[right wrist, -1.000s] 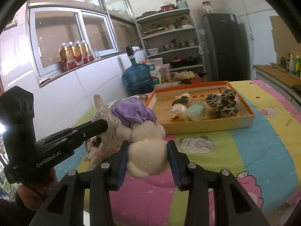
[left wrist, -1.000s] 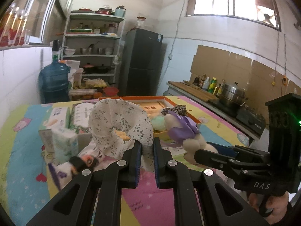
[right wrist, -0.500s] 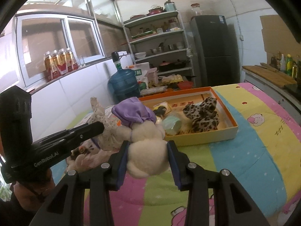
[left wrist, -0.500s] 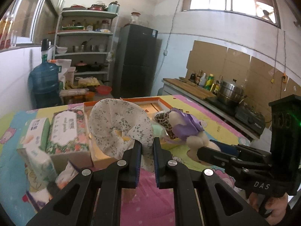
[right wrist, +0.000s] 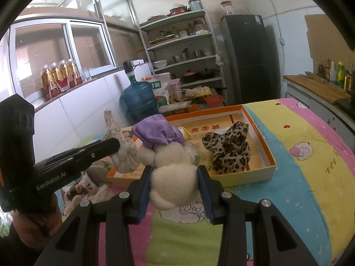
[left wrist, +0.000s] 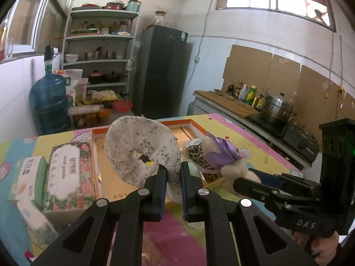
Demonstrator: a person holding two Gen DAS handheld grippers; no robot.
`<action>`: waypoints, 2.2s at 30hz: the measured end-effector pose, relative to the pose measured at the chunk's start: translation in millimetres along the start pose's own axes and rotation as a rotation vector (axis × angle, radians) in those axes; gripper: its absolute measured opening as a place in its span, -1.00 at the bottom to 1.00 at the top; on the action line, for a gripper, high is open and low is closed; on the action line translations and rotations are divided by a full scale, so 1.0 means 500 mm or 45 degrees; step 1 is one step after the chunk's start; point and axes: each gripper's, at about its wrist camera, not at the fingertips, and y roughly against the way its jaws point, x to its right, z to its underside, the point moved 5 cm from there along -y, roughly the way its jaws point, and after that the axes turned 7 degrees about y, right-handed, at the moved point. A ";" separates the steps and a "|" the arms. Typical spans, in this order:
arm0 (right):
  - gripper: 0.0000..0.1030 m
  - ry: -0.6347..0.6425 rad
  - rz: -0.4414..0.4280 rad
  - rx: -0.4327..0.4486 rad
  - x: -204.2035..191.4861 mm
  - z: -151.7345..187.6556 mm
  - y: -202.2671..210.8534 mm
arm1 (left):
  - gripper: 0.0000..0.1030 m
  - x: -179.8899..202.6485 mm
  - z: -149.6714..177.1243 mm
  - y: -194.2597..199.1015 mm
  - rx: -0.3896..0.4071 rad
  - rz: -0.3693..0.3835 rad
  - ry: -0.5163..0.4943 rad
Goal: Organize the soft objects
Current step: 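Carry the scrunchie and bunny over the box with both grippers, then lower the scrunchie and bunny into the box and open both grippers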
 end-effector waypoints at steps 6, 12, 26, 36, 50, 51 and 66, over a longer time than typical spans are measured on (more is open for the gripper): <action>-0.21 -0.005 -0.004 0.003 0.021 -0.017 -0.018 | -0.77 -0.006 -0.024 -0.036 -0.013 -0.011 0.012; -0.21 -0.001 0.007 0.009 0.041 -0.045 -0.038 | -0.77 -0.011 -0.043 -0.074 -0.035 -0.027 0.025; -0.21 0.006 0.017 -0.007 0.066 -0.075 -0.089 | -0.77 -0.025 -0.073 -0.147 -0.092 -0.046 0.071; -0.21 0.030 0.067 -0.047 0.076 -0.081 -0.134 | -0.77 -0.071 -0.067 -0.188 -0.157 -0.034 0.150; -0.20 0.063 0.097 -0.119 0.073 -0.072 -0.214 | -0.76 -0.089 -0.048 -0.230 -0.223 -0.001 0.175; -0.19 0.064 0.098 -0.124 0.072 -0.070 -0.218 | -0.76 -0.090 -0.047 -0.233 -0.232 0.000 0.177; 0.02 -0.014 0.055 -0.078 0.090 -0.056 -0.220 | -0.08 -0.096 -0.049 -0.219 -0.196 0.014 0.194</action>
